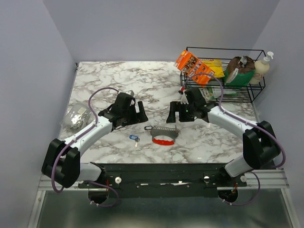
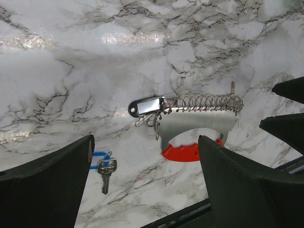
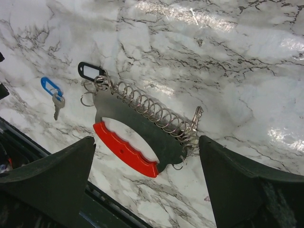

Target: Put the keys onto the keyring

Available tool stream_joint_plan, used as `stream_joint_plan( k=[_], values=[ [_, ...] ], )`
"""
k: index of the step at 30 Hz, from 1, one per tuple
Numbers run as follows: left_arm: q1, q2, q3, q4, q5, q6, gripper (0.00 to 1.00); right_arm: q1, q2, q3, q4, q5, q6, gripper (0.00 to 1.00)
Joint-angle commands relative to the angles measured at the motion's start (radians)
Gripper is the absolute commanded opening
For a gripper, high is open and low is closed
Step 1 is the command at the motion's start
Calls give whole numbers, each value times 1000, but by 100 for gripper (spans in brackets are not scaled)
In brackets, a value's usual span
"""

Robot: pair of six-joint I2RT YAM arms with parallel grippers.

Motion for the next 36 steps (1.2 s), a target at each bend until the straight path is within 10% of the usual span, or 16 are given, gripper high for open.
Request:
stream_joint_plan(
  k=[1, 18, 36],
  values=[
    [3, 27, 10, 40, 47, 12, 99, 9, 58, 69, 6, -32, -14, 94],
    [4, 21, -44, 47, 24, -15, 99, 144, 299, 259, 34, -64, -11, 54],
    [4, -29, -89, 50, 30, -17, 99, 174, 360, 285, 4, -33, -6, 41]
  ],
)
